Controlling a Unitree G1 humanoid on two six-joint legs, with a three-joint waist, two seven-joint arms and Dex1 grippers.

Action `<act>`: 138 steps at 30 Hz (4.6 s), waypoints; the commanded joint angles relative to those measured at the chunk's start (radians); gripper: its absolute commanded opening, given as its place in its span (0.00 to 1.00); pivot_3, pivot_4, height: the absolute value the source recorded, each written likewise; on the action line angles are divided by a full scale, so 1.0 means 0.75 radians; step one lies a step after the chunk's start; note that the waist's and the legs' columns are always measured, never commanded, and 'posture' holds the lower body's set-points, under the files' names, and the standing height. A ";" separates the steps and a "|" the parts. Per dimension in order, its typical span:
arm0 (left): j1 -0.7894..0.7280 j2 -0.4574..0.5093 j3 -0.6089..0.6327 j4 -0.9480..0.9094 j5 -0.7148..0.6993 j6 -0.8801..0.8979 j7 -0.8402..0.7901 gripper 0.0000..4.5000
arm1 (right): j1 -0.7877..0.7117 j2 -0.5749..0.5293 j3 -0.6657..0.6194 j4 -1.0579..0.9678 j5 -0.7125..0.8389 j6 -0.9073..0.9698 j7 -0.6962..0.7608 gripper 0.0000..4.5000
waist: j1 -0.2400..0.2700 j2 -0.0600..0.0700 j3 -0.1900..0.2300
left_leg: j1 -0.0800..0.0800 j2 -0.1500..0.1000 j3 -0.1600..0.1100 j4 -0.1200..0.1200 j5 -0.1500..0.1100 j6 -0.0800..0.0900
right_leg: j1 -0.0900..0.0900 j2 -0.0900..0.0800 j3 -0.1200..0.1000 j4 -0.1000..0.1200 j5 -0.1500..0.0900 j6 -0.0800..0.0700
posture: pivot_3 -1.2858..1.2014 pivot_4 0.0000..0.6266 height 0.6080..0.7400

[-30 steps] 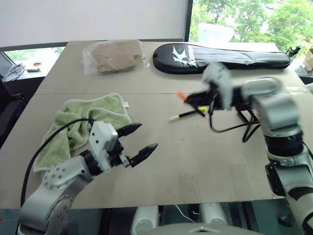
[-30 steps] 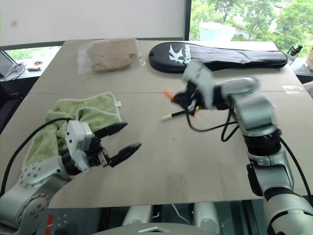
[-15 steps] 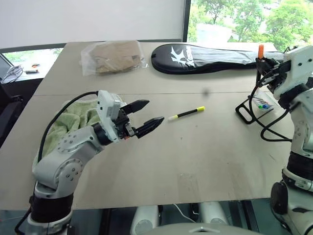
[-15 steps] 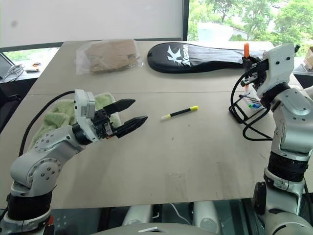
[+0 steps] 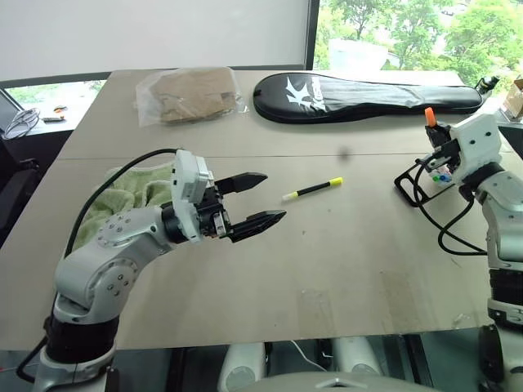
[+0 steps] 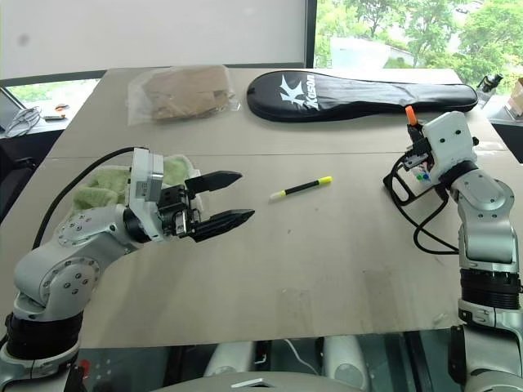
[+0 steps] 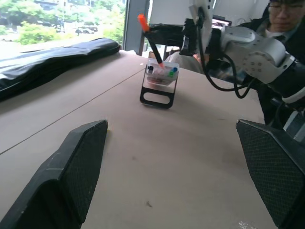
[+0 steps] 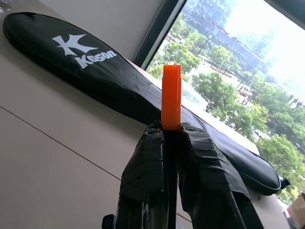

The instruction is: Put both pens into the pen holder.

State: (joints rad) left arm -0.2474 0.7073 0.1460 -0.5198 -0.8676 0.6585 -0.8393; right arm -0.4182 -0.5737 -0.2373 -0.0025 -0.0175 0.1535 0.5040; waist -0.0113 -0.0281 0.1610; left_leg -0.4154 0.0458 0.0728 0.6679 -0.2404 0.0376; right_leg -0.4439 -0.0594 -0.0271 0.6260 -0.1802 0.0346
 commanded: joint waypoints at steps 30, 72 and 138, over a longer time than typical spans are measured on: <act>-1.160 -0.550 -0.931 1.881 1.181 -0.503 -0.283 0.81 | 0.650 0.318 0.048 -1.392 0.733 1.127 -0.439 1.00 | 0.036 -0.004 0.001 | -0.004 -0.001 -0.005 0.003 0.000 0.001 | 0.001 0.004 0.003 -0.002 -0.001 0.001 | 0.52 0.24 1.00; -0.610 -0.410 -0.410 0.558 0.644 -0.093 -0.391 0.24 | 0.265 0.425 -0.065 -0.880 1.733 1.006 -0.938 0.01 | -0.001 -0.004 -0.002 | -0.009 0.000 -0.015 0.003 0.000 0.001 | -0.003 0.008 0.007 0.000 0.005 0.003 | 0.52 0.24 1.00; 0.349 -0.185 0.022 -0.052 0.538 -0.015 0.274 0.88 | 1.194 -0.098 -0.425 -1.048 0.788 0.533 0.211 0.99 | 0.027 -0.005 -0.004 | 0.004 0.003 -0.003 0.003 -0.003 0.004 | 0.003 0.008 0.025 0.000 -0.001 0.006 | 0.52 0.24 1.00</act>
State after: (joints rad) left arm -0.0003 0.5630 0.1316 -0.4990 -0.4584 0.6683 -0.6454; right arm 0.4724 -0.6472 -0.5275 -0.7484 0.5866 0.5923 0.6529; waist 0.0090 -0.0319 0.1582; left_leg -0.4121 0.0477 0.0707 0.6703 -0.2425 0.0401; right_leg -0.4419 -0.0543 -0.0087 0.6258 -0.1812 0.0393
